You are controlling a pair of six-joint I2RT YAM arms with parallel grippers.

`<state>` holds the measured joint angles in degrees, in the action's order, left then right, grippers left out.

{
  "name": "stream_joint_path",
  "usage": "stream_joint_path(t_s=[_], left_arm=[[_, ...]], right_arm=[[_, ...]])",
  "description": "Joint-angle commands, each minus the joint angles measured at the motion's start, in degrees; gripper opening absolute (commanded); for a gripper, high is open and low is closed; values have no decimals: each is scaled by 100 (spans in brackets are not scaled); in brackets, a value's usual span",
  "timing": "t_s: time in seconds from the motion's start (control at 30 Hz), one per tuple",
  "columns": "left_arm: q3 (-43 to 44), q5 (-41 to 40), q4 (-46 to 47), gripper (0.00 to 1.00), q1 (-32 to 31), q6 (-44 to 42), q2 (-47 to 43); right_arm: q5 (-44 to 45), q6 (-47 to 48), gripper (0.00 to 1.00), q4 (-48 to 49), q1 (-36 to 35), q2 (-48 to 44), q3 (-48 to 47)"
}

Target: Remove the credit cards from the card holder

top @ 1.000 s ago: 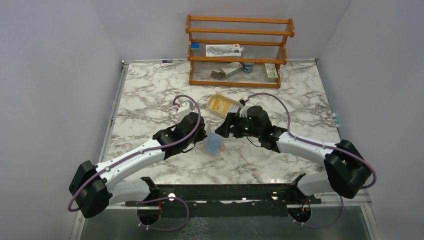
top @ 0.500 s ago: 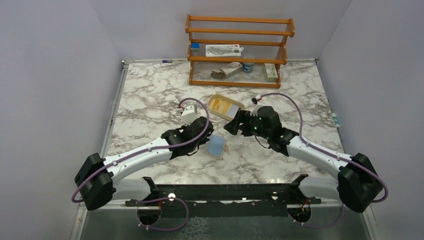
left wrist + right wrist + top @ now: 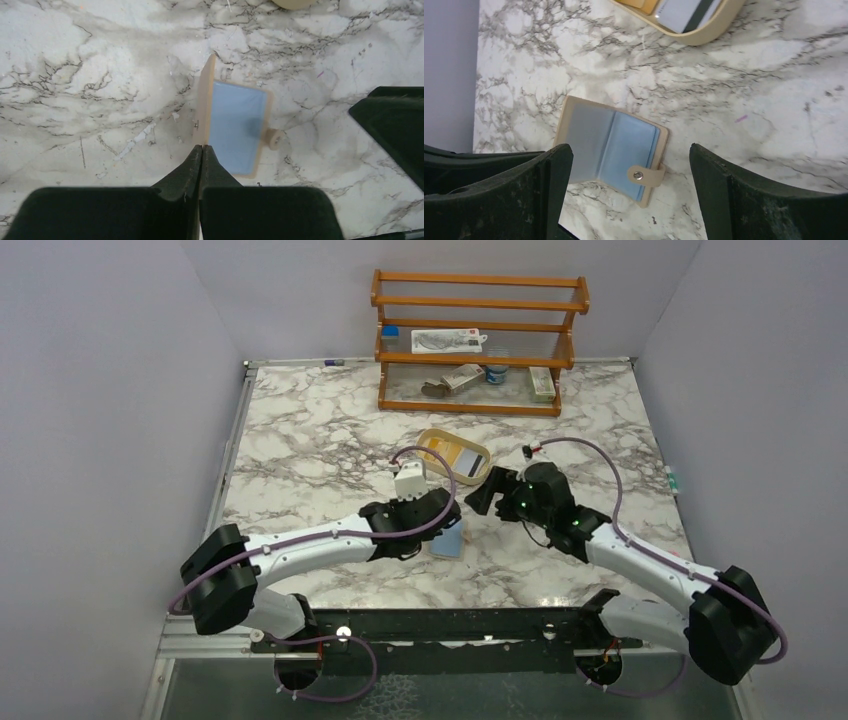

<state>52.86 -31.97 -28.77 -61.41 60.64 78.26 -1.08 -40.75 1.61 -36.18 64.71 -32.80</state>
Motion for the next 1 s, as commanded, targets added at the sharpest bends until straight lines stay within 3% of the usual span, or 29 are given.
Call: stream_joint_path(t_s=[0.0,0.47,0.7,0.97], left_arm=[[134,-388,-68,0,-200,209,271],[897,-581,-298,0,-524,-80,867],[1555,-610,-437,0,-685,-389,1258],[2110,-557,-535,0,-1016,-257,2020]], right_arm=[[653,-290,93,-523,192,-625,291],[419,-328,94,-536,375,-1005,693],[-500,-515,94,481,378,-730,1316],[-782,-966,89,1120,375,-711,1883]])
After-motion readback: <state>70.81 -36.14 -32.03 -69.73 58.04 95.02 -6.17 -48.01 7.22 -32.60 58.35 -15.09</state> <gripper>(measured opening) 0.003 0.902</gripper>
